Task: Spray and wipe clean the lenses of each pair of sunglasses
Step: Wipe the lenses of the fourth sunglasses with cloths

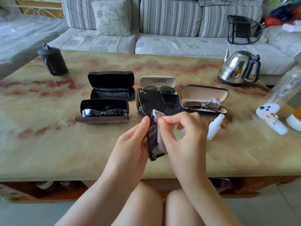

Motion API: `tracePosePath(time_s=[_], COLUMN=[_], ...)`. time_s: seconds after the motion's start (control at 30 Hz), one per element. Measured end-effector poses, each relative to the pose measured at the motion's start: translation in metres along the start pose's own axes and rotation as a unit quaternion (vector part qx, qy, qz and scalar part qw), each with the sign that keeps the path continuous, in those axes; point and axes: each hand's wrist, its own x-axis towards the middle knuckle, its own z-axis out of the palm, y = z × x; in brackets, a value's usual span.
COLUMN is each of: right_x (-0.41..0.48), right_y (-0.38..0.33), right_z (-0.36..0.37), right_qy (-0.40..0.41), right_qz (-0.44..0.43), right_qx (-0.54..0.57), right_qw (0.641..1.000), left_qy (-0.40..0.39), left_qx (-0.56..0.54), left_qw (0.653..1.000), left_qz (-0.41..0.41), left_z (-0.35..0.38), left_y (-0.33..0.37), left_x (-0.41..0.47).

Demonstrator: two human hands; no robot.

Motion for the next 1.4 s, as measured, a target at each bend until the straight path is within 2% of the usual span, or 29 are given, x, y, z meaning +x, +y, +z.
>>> tracePosePath(time_s=[0.17, 0.37, 0.47, 0.57, 0.73, 0.83, 1.0, 1.17, 1.27, 1.4], right_x=[-0.013, -0.032, -0.024, -0.015, -0.029, -0.008, -0.01, -0.004, -0.01, -0.013], right_y=[0.003, 0.005, 0.022, 0.027, 0.01, 0.026, 0.014, 0.032, 0.035, 0.032], right_z=[-0.004, -0.016, -0.027, -0.023, -0.012, -0.02, -0.014, -0.02, -0.025, -0.028], right_qy=[-0.023, -0.087, -0.068, -0.029, -0.068, -0.034, -0.049, -0.019, -0.015, -0.002], right_qz=[-0.04, -0.155, -0.113, -0.053, -0.122, -0.069, -0.114, -0.051, -0.052, -0.052], right_qx=[0.018, -0.016, -0.008, 0.01, 0.003, -0.002, -0.011, -0.031, -0.041, -0.018], right_qw=[0.999, 0.984, 0.991, 0.998, 0.99, 0.997, 0.992, 0.998, 0.998, 0.998], left_qy=[0.008, -0.006, -0.016, 0.007, -0.001, 0.011, 0.022, 0.03, 0.054, 0.039], left_qx=[-0.001, -0.025, -0.049, -0.07, -0.062, -0.059, -0.046, -0.045, -0.043, -0.021], left_qw=[1.0, 1.0, 0.999, 0.998, 0.998, 0.998, 0.999, 0.999, 0.998, 0.999], left_qz=[0.002, -0.01, 0.003, 0.007, -0.007, 0.006, 0.002, 0.001, -0.011, -0.027], left_z=[-0.001, -0.005, -0.004, 0.0, 0.001, 0.001, 0.004, 0.005, 0.005, 0.007], left_y=[-0.003, 0.002, 0.001, -0.003, -0.002, -0.001, -0.003, -0.003, -0.003, -0.001], left_x=[0.0, 0.001, 0.001, 0.002, 0.001, 0.001, 0.001, 0.0, 0.001, 0.0])
